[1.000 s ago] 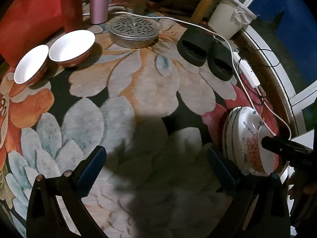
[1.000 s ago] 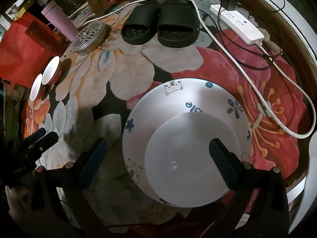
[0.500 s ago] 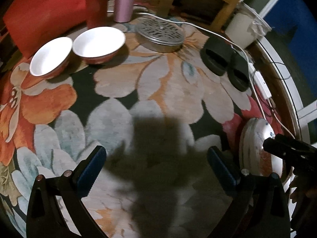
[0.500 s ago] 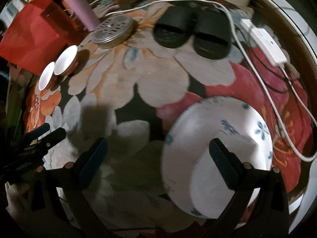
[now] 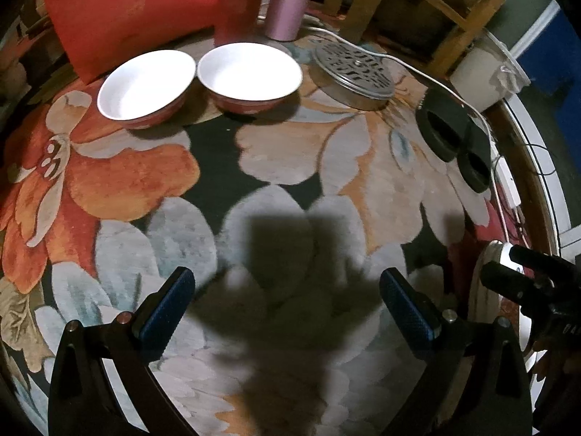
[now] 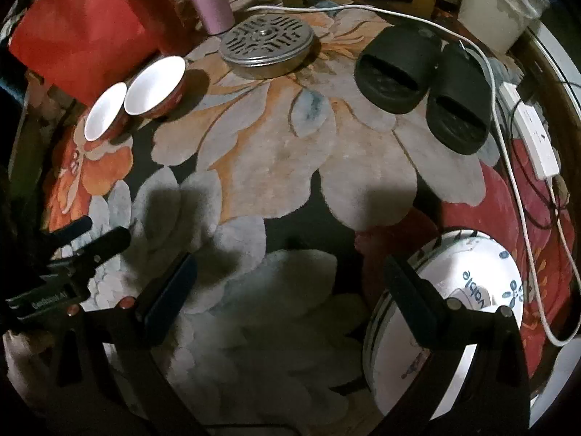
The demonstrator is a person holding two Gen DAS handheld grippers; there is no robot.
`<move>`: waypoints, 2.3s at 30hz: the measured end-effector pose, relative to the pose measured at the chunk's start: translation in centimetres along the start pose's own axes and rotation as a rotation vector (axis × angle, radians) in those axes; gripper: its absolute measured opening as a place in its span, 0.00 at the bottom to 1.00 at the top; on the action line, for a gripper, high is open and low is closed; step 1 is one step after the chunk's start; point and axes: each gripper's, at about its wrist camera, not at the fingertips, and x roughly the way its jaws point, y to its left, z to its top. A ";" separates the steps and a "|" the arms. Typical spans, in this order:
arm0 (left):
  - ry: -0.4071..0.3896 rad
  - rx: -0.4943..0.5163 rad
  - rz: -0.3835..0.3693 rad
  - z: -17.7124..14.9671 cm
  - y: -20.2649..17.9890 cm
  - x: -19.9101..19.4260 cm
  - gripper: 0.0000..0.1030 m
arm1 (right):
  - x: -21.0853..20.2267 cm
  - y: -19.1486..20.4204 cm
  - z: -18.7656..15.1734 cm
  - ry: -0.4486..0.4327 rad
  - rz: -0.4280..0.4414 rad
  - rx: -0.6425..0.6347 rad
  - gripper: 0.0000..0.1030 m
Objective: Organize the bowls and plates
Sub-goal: 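Move the right gripper to a small red-backed white bowl and grasp its rim, then carry the small bowl with the right gripper over to the stack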
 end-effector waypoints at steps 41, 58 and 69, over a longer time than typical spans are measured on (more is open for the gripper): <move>-0.081 -0.304 0.058 5.7 12.7 -0.9 0.99 | 10.4 11.1 14.9 0.027 0.222 0.182 0.81; -0.059 -0.300 0.026 4.1 12.8 -0.4 0.99 | 13.6 10.2 12.5 0.175 0.414 0.253 0.16; 0.045 -0.284 -0.044 3.5 11.5 2.7 0.80 | 11.3 14.3 6.6 0.258 0.416 -0.138 0.18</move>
